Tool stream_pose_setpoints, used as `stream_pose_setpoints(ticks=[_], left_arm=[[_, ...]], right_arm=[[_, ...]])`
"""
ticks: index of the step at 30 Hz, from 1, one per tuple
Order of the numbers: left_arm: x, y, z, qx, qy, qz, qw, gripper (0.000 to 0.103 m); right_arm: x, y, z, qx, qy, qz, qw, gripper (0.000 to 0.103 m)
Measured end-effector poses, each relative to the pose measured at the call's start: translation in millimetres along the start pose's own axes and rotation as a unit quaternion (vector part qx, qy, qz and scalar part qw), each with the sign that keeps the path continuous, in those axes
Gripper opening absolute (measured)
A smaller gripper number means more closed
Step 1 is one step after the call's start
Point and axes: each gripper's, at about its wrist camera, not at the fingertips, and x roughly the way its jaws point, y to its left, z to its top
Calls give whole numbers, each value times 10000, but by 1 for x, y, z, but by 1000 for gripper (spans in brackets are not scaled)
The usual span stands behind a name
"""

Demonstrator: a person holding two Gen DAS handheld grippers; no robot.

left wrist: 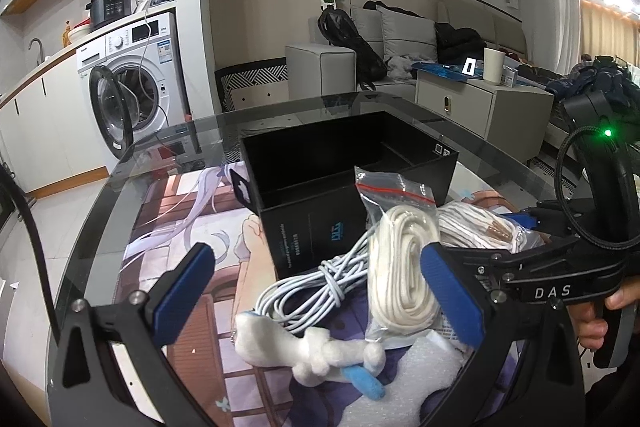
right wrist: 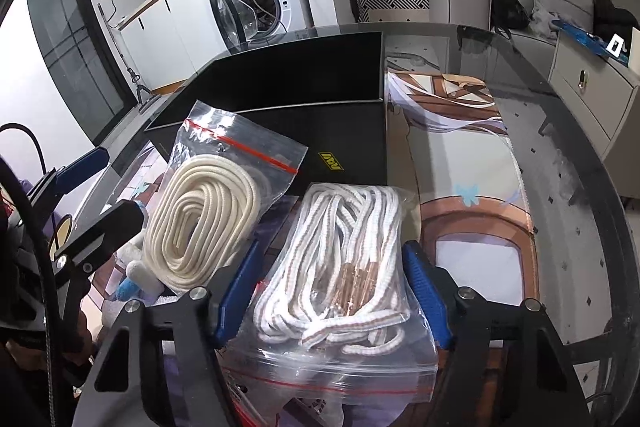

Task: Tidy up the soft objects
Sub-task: 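Grasp the bag of white rope with the right tool while the left tool grasps the cream rope bag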

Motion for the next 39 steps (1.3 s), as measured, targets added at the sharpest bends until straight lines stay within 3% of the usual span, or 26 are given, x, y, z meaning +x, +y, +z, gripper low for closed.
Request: stream_pose_setpoints(ticks=[8,18,26,33,39], left_arm=[[0,-8,1,110,16,-66,9999,103],[0,-22,1,393,18,-256,9989,103],[12,-45,0,872,210,-164,9958,102],[24,-59,0,1105,370,-194,9930,84],[30,-62,-1,1171,476,-264,9916,59]], right_arm=[[-14,-2,-6,-17,-212,-15,9998,55],[-33,-13,-14,129,-455,91,9988,50],[-48,-17,-16,190,-688,249,9971,49],[-57,-21,-18,228,-773,277,9964,49],[-57,-22,-18,226,-767,271,9964,49]])
